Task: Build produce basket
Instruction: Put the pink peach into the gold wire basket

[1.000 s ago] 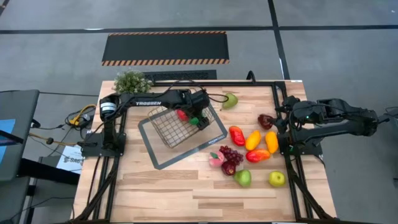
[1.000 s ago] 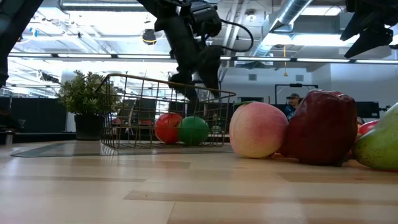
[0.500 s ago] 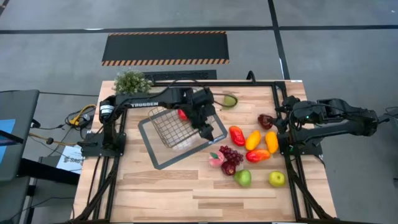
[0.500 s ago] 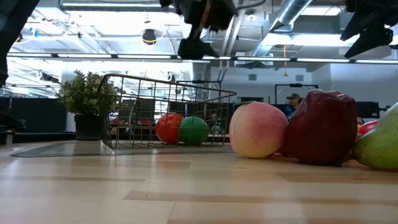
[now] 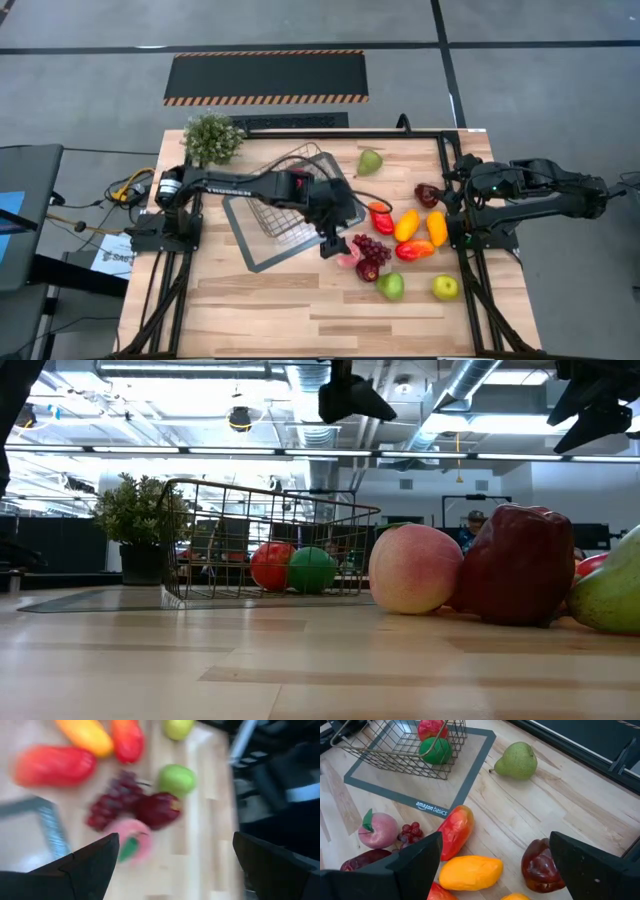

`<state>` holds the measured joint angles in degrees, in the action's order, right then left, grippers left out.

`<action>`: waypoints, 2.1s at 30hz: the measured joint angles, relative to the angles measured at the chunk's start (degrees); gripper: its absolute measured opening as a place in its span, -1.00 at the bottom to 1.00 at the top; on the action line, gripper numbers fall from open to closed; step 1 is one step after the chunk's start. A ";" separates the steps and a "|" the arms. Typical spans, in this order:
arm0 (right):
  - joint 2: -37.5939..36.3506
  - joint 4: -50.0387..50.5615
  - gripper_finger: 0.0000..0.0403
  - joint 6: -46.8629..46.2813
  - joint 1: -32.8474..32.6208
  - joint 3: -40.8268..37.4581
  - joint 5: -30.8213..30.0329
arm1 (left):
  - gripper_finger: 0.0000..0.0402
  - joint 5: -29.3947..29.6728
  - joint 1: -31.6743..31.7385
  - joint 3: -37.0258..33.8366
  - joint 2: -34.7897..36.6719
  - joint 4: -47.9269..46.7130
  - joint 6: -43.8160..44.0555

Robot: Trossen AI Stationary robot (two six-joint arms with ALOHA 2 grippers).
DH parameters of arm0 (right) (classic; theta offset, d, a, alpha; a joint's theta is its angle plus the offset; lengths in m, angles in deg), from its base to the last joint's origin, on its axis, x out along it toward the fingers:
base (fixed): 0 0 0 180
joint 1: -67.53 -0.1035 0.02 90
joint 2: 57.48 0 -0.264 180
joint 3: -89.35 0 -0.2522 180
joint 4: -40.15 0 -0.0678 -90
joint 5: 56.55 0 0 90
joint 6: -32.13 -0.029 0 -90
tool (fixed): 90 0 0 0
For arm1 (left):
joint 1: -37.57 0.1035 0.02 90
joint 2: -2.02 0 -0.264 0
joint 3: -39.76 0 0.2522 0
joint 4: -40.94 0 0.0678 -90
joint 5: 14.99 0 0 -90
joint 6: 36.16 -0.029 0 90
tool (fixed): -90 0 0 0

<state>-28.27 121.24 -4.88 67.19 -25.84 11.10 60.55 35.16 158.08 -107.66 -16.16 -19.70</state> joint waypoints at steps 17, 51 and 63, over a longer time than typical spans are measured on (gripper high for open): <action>-0.05 4.11 0.91 0.04 -0.02 -0.02 0.28 | 0.88 6.44 -4.66 1.51 -10.41 3.81 -7.72; -0.03 4.68 0.91 0.69 -0.02 -0.02 0.50 | 0.99 16.77 -7.06 3.00 -19.87 2.51 -6.65; -0.05 4.57 0.91 1.46 -0.02 -0.02 0.50 | 0.99 25.04 -8.84 18.16 -18.64 -15.25 -1.49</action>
<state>-28.32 125.81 -3.42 67.17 -25.87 11.60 85.59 26.31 176.24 -126.30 -31.42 -21.19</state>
